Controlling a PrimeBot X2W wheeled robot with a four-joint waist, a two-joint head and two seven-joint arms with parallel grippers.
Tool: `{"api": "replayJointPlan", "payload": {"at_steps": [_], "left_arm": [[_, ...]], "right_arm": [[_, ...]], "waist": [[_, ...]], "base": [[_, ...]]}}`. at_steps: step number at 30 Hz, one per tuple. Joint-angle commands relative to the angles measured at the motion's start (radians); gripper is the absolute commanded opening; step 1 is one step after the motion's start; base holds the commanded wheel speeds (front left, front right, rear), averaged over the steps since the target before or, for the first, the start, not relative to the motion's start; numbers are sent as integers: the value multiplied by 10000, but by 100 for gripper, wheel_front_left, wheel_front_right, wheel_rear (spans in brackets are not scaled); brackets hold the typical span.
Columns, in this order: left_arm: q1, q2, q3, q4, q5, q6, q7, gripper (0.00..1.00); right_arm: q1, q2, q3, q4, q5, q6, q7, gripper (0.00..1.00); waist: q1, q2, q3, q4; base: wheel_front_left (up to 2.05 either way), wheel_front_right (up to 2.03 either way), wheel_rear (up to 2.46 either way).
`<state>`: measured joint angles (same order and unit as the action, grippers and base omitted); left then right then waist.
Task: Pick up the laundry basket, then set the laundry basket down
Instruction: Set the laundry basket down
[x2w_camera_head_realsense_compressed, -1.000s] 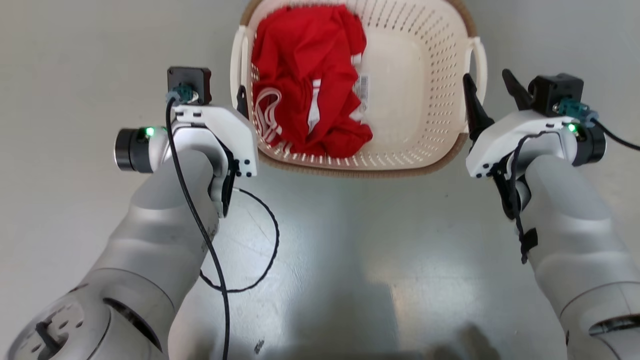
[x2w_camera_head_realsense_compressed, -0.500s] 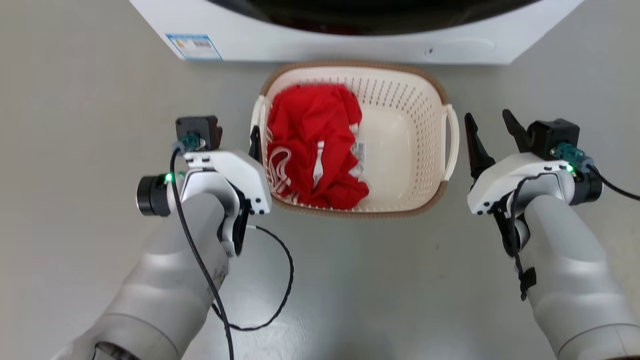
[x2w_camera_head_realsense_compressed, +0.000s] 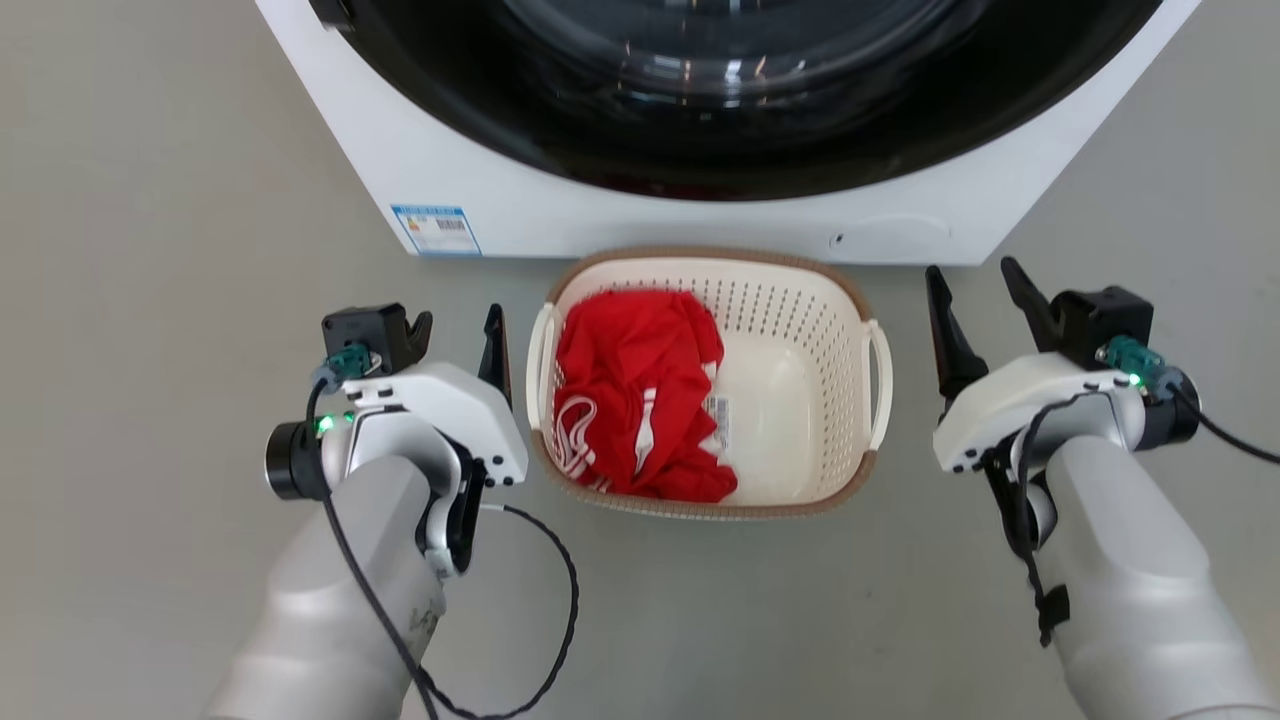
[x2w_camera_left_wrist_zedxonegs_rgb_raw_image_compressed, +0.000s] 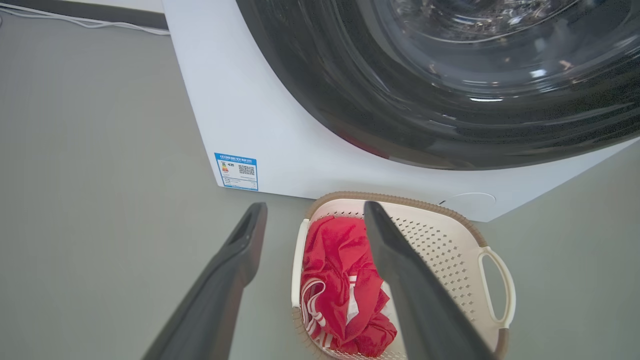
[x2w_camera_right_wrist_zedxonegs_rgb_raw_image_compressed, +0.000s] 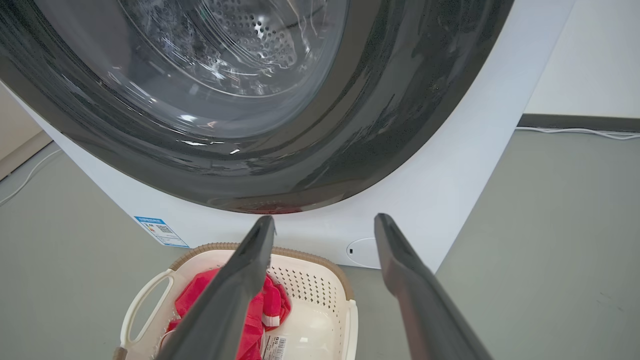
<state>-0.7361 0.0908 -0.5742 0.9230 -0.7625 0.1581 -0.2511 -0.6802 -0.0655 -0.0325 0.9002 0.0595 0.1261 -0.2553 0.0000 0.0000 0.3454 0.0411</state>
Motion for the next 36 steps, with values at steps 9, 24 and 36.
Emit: {"api": "replayJointPlan", "payload": {"at_steps": [9,24,36], "left_arm": [[1063,282,1468,-833,988,-209,-106,100],[3214,215,2896,-2188,2233,-392,-106,100],[4643,112,3740,-3305,2906,-352,-107,100]], "right_arm": [[800,153,113,-704,-498,46,-64,100],[2376,153,190,-1804,-719,46,-64,100],[3637,153,280,-2504,-698,46,-65,100]], "waist": [[0,0,-1262,-71],[0,0,-2769,41],[0,0,-3502,-24]], "base": [[0,0,0],[0,0,0],[0,0,0]]}}
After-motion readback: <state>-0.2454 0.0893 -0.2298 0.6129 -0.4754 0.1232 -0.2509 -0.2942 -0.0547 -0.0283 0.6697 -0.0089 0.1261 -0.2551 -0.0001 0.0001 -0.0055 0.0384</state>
